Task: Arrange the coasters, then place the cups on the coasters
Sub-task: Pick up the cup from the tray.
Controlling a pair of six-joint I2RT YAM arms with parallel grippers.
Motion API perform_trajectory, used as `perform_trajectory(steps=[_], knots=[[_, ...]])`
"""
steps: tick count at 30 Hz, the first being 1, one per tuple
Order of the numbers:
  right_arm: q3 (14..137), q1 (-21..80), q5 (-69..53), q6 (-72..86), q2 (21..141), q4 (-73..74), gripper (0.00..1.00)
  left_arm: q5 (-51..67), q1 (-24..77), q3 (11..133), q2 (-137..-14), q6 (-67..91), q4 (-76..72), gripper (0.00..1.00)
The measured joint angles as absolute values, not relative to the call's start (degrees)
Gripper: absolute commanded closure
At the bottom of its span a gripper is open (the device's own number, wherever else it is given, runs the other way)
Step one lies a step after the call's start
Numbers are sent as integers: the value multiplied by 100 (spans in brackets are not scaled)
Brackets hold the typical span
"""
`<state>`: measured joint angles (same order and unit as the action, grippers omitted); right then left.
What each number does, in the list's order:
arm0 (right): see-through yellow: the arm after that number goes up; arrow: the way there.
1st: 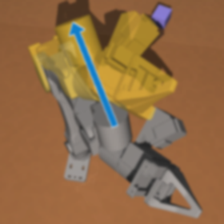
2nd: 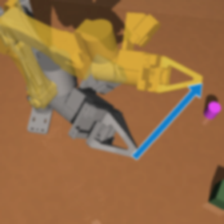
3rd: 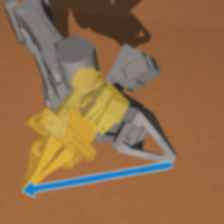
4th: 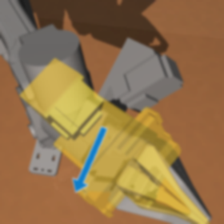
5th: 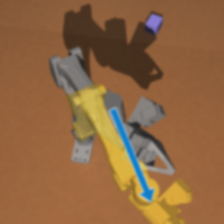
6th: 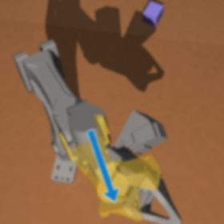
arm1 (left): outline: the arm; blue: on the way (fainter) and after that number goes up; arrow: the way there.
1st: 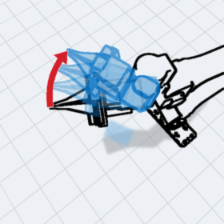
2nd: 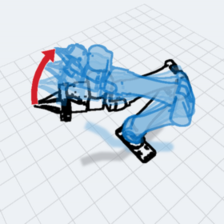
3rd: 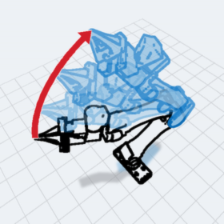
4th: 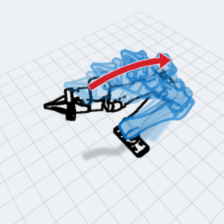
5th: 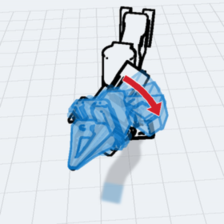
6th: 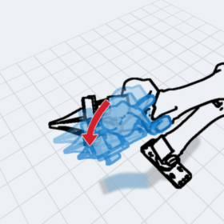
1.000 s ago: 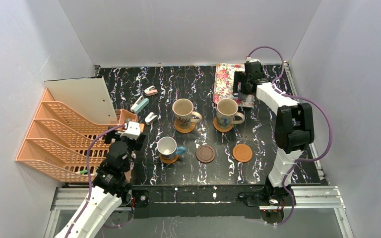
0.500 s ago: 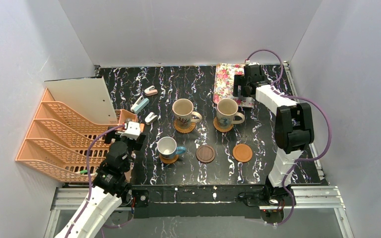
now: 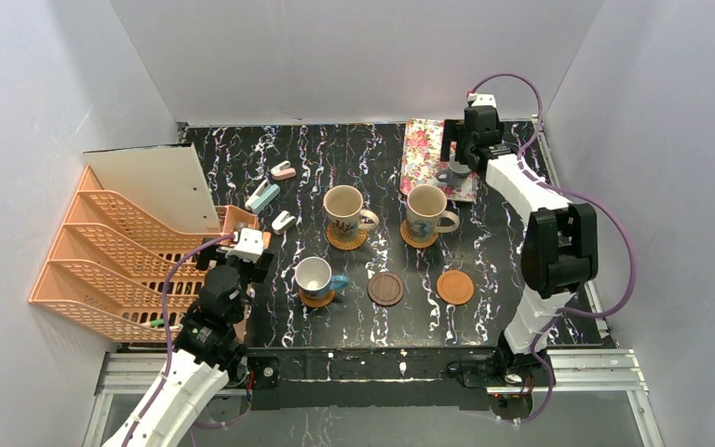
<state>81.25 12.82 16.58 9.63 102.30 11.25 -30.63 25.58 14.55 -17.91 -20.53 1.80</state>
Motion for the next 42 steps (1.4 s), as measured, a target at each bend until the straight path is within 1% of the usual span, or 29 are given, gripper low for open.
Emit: perform_trajectory(steps=[5,11,21,42], knots=[[8536,1441,2106,722,10798,1085,2,-3063,2558,1455,-1798,-2053,180,2],[8615,1719,2502,480,11262,1120,2,-3063,2558,1450,-1826,-2053,178,2],[8667,1754,2832,150,11286,1190,2,-3063,2558,1450,-1828,-2053,178,2],[8637,1747,2825,-169,11286,1194,2,-3061,2558,1450,-1828,-2053,178,2]])
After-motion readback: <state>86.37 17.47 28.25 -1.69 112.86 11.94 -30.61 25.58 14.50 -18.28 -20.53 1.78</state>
